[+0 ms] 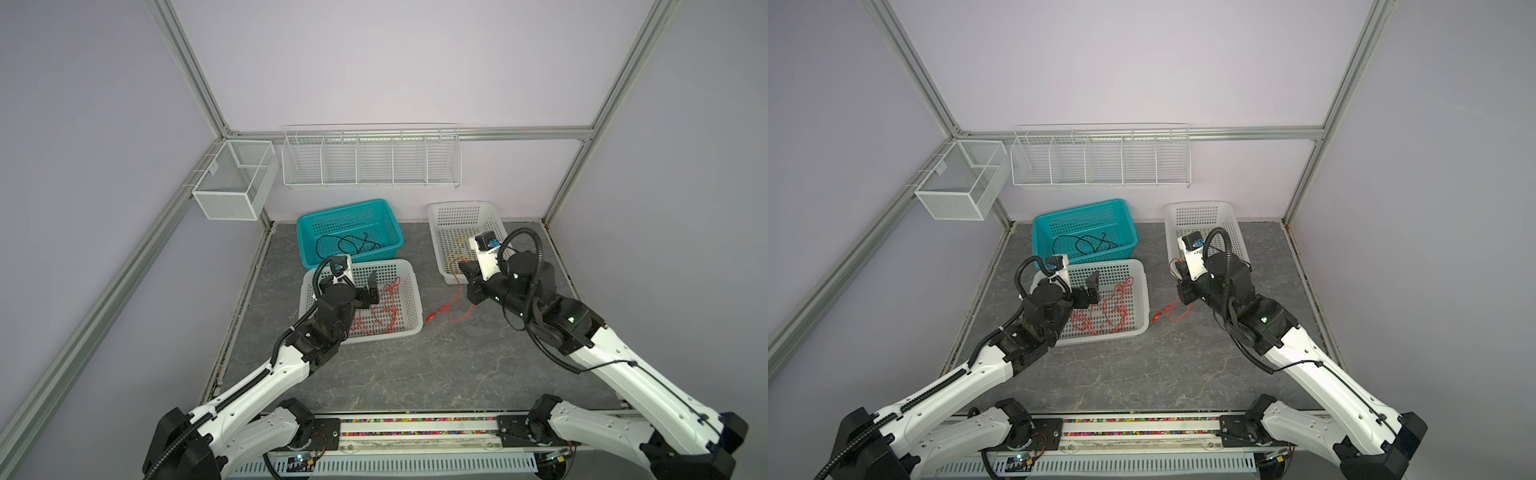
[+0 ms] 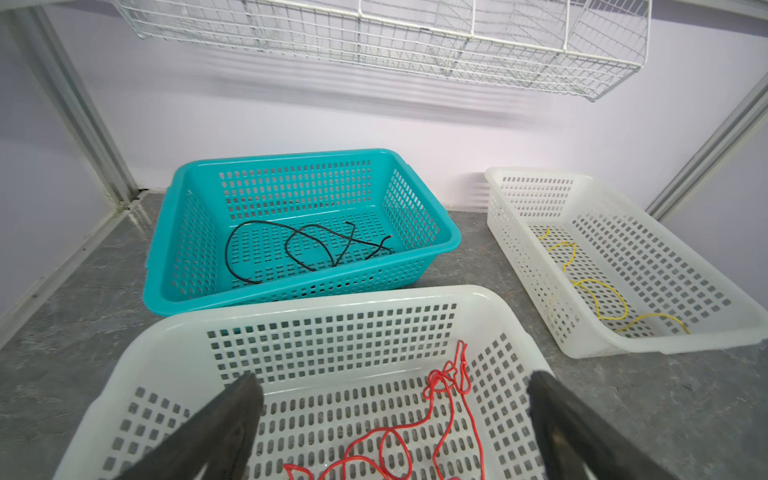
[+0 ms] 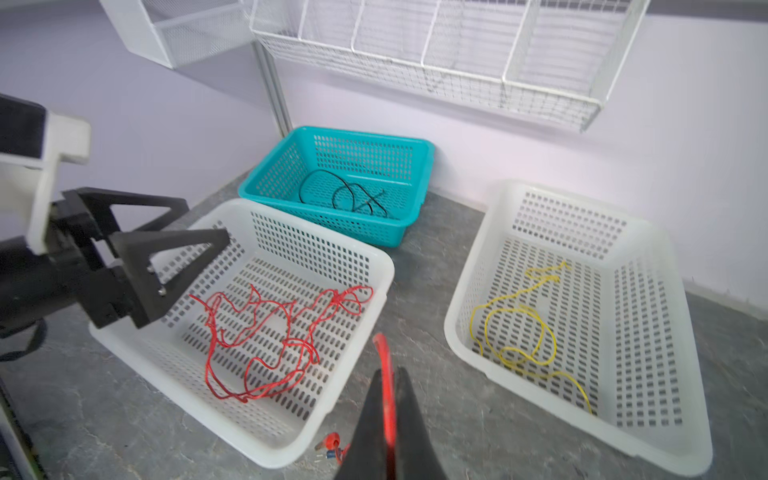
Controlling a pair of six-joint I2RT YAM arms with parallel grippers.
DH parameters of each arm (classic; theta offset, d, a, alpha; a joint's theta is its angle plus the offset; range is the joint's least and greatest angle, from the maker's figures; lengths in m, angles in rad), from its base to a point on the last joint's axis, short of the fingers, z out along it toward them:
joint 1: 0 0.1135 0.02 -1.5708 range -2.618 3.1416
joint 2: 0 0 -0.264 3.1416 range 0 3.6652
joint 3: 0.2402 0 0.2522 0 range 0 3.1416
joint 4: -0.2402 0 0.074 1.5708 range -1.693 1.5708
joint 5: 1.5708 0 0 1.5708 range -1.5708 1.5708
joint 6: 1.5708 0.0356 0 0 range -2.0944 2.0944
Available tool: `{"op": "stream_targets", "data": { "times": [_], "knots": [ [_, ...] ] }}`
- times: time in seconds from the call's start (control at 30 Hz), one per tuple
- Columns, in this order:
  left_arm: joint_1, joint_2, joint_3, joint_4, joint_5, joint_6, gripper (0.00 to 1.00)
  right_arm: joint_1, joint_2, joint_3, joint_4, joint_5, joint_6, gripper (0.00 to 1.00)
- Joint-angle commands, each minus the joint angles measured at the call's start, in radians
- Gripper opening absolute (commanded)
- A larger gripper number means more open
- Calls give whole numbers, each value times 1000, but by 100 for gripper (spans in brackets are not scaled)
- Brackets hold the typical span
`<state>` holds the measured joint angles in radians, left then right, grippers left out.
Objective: Untangle the cables
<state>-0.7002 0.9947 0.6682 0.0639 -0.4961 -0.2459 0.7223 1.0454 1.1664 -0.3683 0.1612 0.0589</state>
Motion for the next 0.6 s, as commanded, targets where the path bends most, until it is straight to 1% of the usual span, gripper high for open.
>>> {"op": "stream_targets", "data": {
  "times": [0.0, 0.2, 0.3, 0.47, 0.53, 0.57],
  "knots": [
    [6, -42, -18, -47, -76, 25, 99, 8, 38, 78, 51, -109, -75, 6],
    [6, -74, -44, -51, -94, 16, 99, 13, 108, 170, 143, -272, -81, 6],
    [6, -80, -45, -59, -98, 19, 99, 17, 173, 199, 181, -322, -62, 6],
    [6, -89, -58, -58, -112, 22, 99, 31, 296, 216, 227, -357, -19, 6],
    [5, -92, -68, -52, -127, 23, 99, 38, 352, 212, 241, -356, -8, 8],
    [7, -93, -75, -47, -138, 26, 99, 46, 385, 207, 248, -338, -5, 9]
  ]
}}
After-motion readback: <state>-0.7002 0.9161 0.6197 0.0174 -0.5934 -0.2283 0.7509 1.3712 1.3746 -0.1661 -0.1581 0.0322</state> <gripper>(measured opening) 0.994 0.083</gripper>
